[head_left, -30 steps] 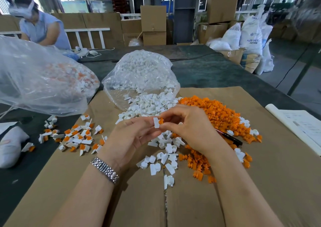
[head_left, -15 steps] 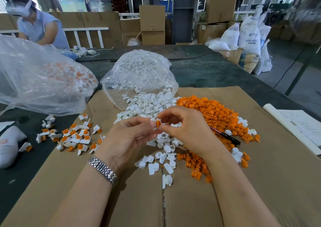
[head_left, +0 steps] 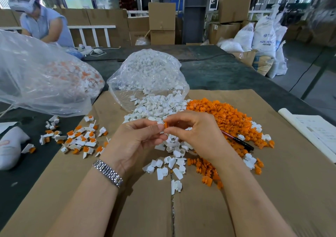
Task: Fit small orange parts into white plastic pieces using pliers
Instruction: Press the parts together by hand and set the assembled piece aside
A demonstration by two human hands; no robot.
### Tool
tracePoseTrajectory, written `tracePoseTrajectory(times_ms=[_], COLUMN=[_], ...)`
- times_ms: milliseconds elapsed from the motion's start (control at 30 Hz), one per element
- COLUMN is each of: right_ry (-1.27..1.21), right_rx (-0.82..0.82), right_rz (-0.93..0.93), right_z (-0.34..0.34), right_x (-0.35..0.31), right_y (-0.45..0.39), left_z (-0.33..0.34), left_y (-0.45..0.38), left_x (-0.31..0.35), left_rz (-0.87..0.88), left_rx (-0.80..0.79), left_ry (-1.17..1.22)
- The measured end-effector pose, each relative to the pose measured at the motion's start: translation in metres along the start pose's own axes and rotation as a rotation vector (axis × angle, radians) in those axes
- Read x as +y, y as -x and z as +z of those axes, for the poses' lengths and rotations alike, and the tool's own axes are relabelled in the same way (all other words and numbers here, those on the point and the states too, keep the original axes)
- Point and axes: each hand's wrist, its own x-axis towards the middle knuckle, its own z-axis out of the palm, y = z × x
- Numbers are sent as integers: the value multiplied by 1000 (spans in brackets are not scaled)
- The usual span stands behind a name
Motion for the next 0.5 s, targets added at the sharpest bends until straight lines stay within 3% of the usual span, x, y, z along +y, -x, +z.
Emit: tracePoseTrajectory(times_ms=[500], right_ry=[83], right_rx=[-2], right_rz=[-31], right_z=[2], right_x=[-2], right_y=[1], left_z=[-2], left_y=[-2], left_x=[0], left_rz=[-2], left_rx=[-9], left_ry=[-2])
